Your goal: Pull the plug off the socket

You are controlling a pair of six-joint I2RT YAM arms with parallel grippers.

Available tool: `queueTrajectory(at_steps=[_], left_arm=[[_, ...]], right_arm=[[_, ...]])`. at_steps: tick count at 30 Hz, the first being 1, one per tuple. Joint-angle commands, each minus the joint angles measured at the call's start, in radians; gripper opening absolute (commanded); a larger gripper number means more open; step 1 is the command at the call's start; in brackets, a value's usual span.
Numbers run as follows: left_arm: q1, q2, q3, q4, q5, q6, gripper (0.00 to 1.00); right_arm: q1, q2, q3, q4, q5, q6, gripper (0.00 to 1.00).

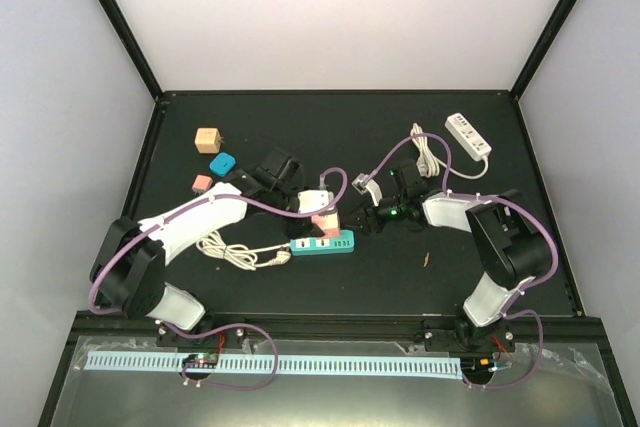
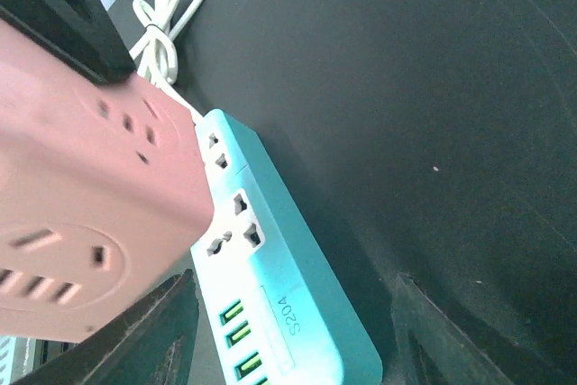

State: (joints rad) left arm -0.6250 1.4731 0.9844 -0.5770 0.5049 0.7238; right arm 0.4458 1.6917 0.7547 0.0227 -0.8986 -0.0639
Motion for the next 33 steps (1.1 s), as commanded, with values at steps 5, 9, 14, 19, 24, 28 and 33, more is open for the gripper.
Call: queueTrajectory(at_steps=[5,9,14,19,24,28,33], left_arm=[[0.075,-0.024,0.138,-0.1,0.08,-0.093,0.2],[0.159,-0.044,0.143,-0.119,0.104,-0.142,0.2],[0.328,-0.08,0.102,-0.117,0.153,-0.197,0.21],[0.476,-0.082,0.043,-0.104,0.168,-0.22,0.23],[0.582,-0.039,0.019,-0.072,0.176,-0.247,0.25],[0.66,0.014,0.014,-0.024,0.183,-0.297,0.26],[0.764,0.123,0.039,-0.037,0.245,-0.327,0.26]], right_arm=[[0.003,-0.024,0.03,0.015,-0.002,0.011,0.62],[0.003,-0.027,0.034,0.001,-0.006,0.013,0.62],[0.002,-0.028,0.039,-0.01,-0.005,0.007,0.62],[0.003,-0.012,0.049,-0.005,-0.014,0.024,0.62],[0.001,0.002,0.057,-0.008,-0.022,0.035,0.62],[0.003,-0.001,0.057,-0.013,-0.021,0.032,0.62],[0.002,0.001,0.058,-0.021,-0.027,0.031,0.62]])
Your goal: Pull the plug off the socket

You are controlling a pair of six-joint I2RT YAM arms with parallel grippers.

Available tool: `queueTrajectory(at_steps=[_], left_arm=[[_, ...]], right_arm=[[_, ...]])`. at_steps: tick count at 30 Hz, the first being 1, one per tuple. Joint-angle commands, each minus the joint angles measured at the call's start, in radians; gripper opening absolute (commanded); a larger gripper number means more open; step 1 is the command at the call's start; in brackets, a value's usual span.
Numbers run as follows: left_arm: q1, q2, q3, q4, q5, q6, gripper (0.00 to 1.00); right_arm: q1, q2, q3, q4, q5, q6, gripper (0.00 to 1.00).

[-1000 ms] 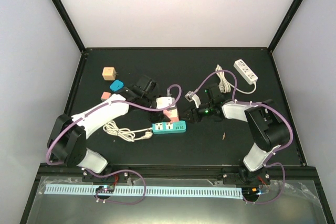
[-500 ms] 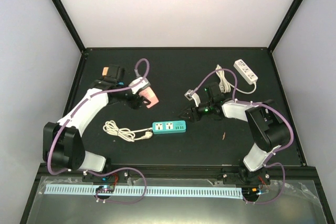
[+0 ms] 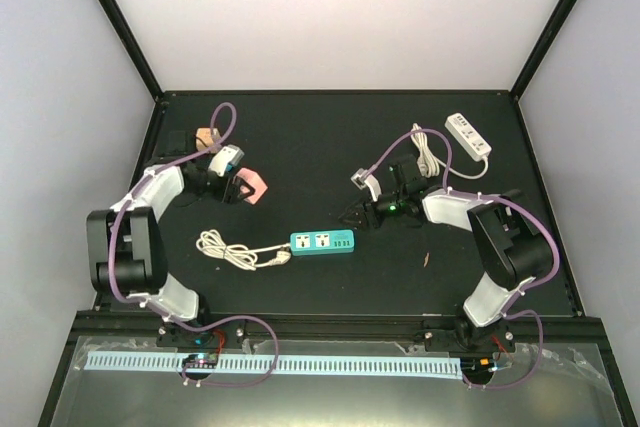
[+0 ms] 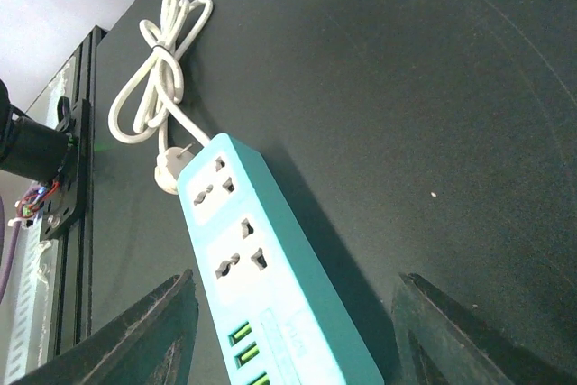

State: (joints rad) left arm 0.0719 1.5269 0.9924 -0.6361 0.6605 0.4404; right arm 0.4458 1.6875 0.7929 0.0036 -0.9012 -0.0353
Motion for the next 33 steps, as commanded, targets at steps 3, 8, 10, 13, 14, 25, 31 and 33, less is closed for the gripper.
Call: queueTrajectory(at_steps=[3,8,10,13,14,25,31,33], left_arm=[[0.094,0.105,0.031,0.022,0.094,-0.039,0.26],[0.109,0.146,0.034,0.021,0.118,-0.043,0.27],[0.114,0.16,0.035,0.02,0.13,-0.05,0.27],[0.122,0.174,0.033,0.035,0.142,-0.066,0.28],[0.124,0.179,0.032,0.039,0.144,-0.072,0.28],[0.172,0.244,0.044,0.064,0.111,-0.105,0.45],[0.191,0.253,0.044,0.062,0.104,-0.11,0.62],[0.193,0.243,0.043,0.064,0.088,-0.109,0.67]], right_arm=[[0.002,0.01,0.025,-0.004,-0.029,0.003,0.62],[0.002,0.022,0.032,-0.005,-0.031,0.01,0.62],[0.003,0.026,0.035,-0.011,-0.035,0.01,0.62],[0.002,0.028,0.036,-0.016,-0.038,0.009,0.62],[0.002,0.029,0.036,-0.016,-0.039,0.009,0.62],[0.001,0.035,0.04,-0.024,-0.045,0.003,0.62],[0.002,0.037,0.043,-0.023,-0.044,0.005,0.63],[0.001,0.038,0.044,-0.024,-0.045,0.006,0.63]])
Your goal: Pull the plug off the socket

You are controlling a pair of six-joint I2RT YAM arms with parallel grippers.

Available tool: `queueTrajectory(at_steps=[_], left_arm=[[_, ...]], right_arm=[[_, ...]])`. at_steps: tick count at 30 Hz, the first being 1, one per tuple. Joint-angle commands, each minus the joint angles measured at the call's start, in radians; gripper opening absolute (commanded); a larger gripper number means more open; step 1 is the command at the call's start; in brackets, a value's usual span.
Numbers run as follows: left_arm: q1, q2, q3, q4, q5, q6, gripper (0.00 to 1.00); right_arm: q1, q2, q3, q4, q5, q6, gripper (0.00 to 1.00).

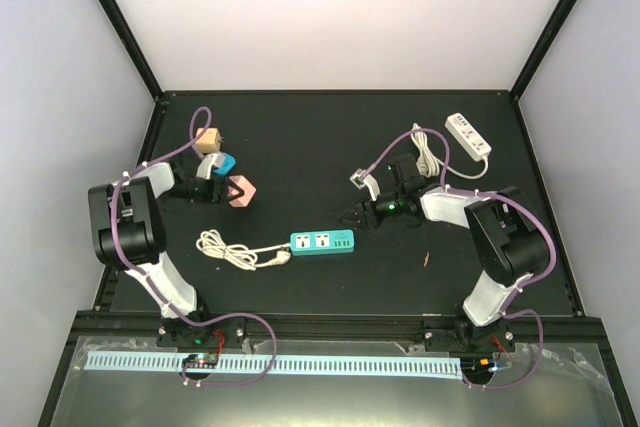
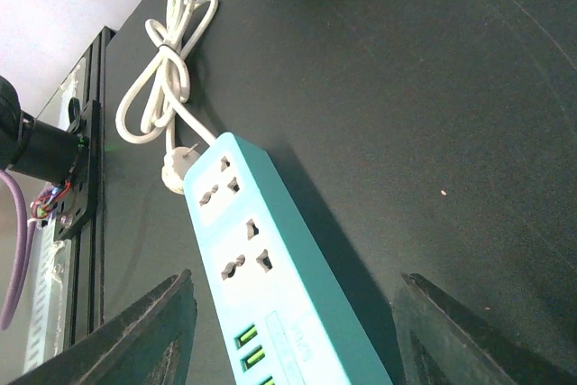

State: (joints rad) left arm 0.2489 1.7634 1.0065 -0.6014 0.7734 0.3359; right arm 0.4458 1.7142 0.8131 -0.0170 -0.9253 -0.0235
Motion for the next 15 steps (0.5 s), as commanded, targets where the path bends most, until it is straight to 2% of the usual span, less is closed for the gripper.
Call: queueTrajectory(at_steps=[1,8,13,15], left_arm=[[0.016,0.001,0.028,0.031,-0.034,-0.005,0.69],[0.017,-0.049,0.014,0.048,-0.089,-0.01,0.88],[0.016,-0.098,-0.003,0.072,-0.12,-0.009,0.92],[0.016,-0.13,-0.015,0.089,-0.148,-0.007,0.97]], right_arm=[[0.002,0.011,0.024,-0.003,-0.021,-0.005,0.63],[0.002,0.011,0.022,0.002,-0.02,-0.003,0.63],[0.002,0.002,0.021,0.007,-0.015,-0.003,0.63],[0.002,-0.008,0.017,0.012,-0.007,-0.009,0.64]])
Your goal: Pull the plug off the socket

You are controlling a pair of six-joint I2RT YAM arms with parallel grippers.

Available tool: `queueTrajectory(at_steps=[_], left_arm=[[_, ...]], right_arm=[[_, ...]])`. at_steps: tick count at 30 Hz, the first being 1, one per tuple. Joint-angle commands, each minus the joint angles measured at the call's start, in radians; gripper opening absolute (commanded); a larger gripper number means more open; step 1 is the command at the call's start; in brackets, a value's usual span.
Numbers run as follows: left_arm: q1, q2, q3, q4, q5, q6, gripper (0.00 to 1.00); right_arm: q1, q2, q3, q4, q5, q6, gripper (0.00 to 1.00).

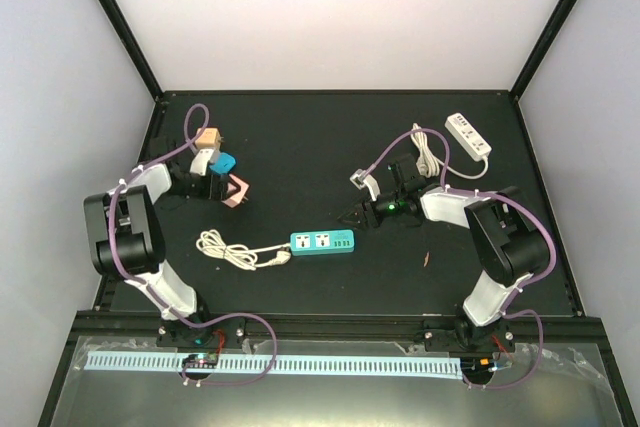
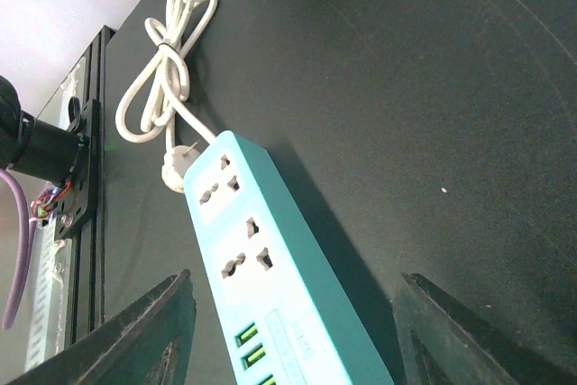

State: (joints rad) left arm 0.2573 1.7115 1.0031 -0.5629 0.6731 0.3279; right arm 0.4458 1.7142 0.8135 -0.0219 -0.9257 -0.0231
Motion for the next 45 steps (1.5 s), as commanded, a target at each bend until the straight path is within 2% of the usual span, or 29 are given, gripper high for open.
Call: queueTrajectory(at_steps=[1,8,13,23,29,34,39,45], left_arm=[[0.009,-0.093,-0.017,0.059,-0.058,0.004,0.98],[0.007,-0.151,-0.027,0.079,-0.102,0.041,0.99],[0.005,-0.21,-0.026,0.083,-0.117,0.059,0.99],[0.002,-0.318,-0.021,0.07,-0.084,0.04,0.99],[0.004,-0.35,-0.026,0.057,-0.057,0.009,0.99],[0.011,-0.368,0.01,0.036,-0.084,0.013,0.99],[0.031,-0.396,0.044,0.032,-0.092,-0.002,0.99],[0.092,-0.373,0.072,0.013,-0.003,-0.047,0.99]], right_arm=[[0.002,-0.012,0.015,0.019,-0.001,-0.015,0.64],[0.006,-0.031,0.033,-0.004,0.026,-0.056,0.65],[0.028,-0.073,0.068,-0.065,0.097,-0.154,0.75],[0.186,-0.041,0.267,-0.353,0.306,-0.464,0.84],[0.322,-0.007,0.324,-0.384,0.469,-0.555,0.93],[0.436,0.056,0.39,-0.422,0.547,-0.592,0.93],[0.521,0.128,0.463,-0.443,0.6,-0.606,0.89],[0.585,0.226,0.579,-0.493,0.594,-0.582,0.86]])
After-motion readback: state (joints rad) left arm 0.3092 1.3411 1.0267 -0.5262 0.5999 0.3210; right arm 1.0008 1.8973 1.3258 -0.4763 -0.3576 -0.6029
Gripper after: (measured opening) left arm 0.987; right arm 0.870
